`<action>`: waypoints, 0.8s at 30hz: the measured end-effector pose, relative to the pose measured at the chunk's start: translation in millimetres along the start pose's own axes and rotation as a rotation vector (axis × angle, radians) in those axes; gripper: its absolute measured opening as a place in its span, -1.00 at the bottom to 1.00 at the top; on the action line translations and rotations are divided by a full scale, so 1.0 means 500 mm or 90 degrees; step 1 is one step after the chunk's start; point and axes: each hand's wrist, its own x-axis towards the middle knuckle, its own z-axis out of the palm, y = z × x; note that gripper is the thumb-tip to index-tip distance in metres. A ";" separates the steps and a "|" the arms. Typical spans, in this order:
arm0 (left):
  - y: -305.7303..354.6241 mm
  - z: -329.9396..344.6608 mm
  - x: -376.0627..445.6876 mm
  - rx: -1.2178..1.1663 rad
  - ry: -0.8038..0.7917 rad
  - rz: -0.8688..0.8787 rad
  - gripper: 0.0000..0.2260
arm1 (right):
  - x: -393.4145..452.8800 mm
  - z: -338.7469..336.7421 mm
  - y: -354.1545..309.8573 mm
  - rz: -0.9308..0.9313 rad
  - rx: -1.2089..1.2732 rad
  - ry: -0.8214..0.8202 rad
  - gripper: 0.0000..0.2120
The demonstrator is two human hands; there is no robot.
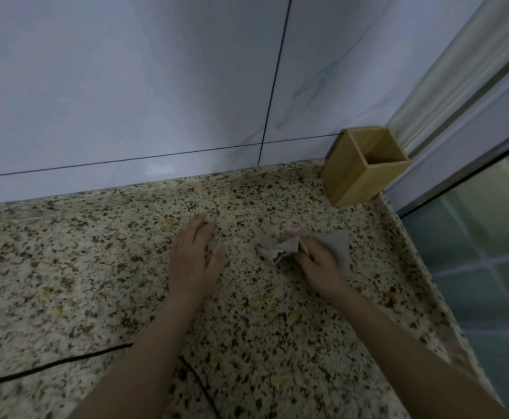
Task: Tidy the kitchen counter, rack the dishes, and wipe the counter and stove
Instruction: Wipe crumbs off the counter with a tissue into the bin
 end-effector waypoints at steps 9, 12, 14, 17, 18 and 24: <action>0.030 0.005 -0.017 0.040 0.037 -0.027 -0.56 | -0.178 0.025 -0.006 0.061 -0.051 -0.102 -0.70; 0.098 0.026 -0.046 -0.064 0.062 -0.136 -0.54 | -0.250 0.028 -0.003 0.070 0.005 -0.098 -0.72; 0.138 0.041 -0.058 -0.066 0.024 -0.111 -0.55 | -0.289 0.023 -0.006 0.093 0.066 -0.101 -0.73; 0.168 0.059 -0.056 -0.020 -0.038 -0.020 -0.55 | -0.316 -0.014 -0.010 0.102 0.161 -0.011 -0.73; 0.169 0.062 -0.053 -0.011 -0.048 -0.008 -0.57 | -0.314 -0.030 -0.019 0.103 0.192 0.031 -0.73; 0.190 0.109 -0.004 0.037 -0.084 0.081 -0.66 | -0.212 -0.161 -0.035 0.005 0.149 0.263 -0.82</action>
